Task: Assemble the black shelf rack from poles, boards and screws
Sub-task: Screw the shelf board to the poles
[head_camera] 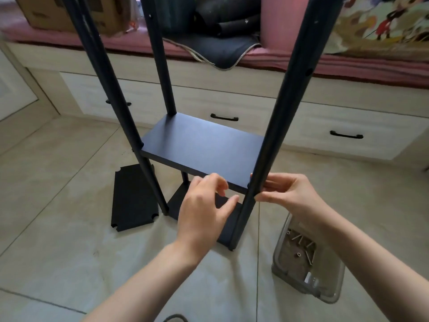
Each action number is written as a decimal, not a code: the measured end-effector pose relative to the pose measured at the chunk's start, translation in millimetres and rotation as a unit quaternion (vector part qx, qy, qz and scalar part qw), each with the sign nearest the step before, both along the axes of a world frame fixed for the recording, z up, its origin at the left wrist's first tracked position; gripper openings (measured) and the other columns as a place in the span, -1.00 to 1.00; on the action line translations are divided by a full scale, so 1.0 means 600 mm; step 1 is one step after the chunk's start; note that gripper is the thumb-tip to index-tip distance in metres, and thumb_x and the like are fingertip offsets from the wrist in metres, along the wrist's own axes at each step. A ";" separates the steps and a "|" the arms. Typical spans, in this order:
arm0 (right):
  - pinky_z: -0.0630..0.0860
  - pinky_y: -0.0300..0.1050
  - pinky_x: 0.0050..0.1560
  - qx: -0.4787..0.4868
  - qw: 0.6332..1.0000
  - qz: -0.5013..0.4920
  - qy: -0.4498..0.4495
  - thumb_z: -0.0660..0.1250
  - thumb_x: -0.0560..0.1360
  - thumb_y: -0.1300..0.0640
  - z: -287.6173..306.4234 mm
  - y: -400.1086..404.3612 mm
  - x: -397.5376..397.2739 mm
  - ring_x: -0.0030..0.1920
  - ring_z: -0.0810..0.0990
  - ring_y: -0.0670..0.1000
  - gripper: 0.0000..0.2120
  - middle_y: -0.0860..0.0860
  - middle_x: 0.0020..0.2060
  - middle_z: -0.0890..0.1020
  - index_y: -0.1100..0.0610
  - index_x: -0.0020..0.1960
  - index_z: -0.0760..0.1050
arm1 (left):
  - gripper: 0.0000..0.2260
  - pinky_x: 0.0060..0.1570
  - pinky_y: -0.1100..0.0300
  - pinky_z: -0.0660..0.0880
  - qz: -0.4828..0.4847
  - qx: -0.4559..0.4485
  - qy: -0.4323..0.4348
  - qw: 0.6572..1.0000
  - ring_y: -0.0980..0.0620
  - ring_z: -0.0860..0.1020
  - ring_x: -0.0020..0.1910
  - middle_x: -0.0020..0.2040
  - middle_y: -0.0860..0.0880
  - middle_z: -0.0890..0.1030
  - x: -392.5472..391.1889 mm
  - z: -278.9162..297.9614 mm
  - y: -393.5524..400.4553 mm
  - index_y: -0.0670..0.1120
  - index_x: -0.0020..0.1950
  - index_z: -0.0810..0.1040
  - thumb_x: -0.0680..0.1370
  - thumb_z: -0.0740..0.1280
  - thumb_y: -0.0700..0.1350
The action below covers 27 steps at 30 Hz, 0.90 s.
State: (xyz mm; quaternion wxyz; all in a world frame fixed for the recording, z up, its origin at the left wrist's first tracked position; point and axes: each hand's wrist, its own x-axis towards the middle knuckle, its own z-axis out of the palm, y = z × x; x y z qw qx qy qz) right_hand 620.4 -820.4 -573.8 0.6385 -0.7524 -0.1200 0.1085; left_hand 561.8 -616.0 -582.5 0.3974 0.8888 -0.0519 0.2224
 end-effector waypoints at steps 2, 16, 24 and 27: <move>0.62 -0.22 -0.02 0.005 1.000 0.005 0.005 0.52 0.33 0.39 0.000 0.000 0.003 0.02 0.71 0.02 -0.59 0.01 -0.04 0.73 0.10 0.12 0.64 | -0.60 0.19 0.14 0.47 -0.057 0.096 -0.046 0.993 -0.02 0.52 0.14 0.07 0.00 0.62 0.014 0.011 0.000 -0.11 0.15 0.60 0.40 0.59 -0.01; 0.60 -0.02 0.12 0.071 0.994 0.026 0.074 0.41 0.50 0.14 -0.019 -0.020 0.005 0.10 0.68 0.09 -0.62 0.09 0.05 0.71 -0.09 0.29 0.54 | -0.51 0.53 0.01 0.15 -0.188 0.152 0.013 0.970 0.01 0.48 0.41 0.32 0.00 0.60 0.083 0.025 -0.014 -0.07 0.35 0.56 0.48 0.50 0.08; 0.60 -0.12 -0.30 0.169 0.936 -0.082 0.297 0.22 0.63 -0.09 -0.012 0.025 0.040 -0.20 0.72 0.08 -0.64 0.13 -0.15 0.72 0.18 0.08 0.59 | -0.46 0.56 0.14 0.11 -0.198 0.200 -0.008 0.960 0.08 0.53 0.30 0.32 -0.01 0.60 0.087 0.026 -0.020 -0.13 0.42 0.49 0.49 0.50 0.02; 0.59 -0.06 -0.24 0.159 0.947 -0.079 0.267 0.24 0.63 -0.05 -0.003 0.042 0.049 -0.21 0.70 0.09 -0.59 0.21 -0.11 0.69 0.29 0.19 0.57 | -0.41 0.55 0.22 0.04 -0.218 0.198 0.009 0.956 0.11 0.47 0.36 0.39 0.03 0.54 0.091 0.029 -0.014 -0.10 0.45 0.45 0.49 0.49 0.08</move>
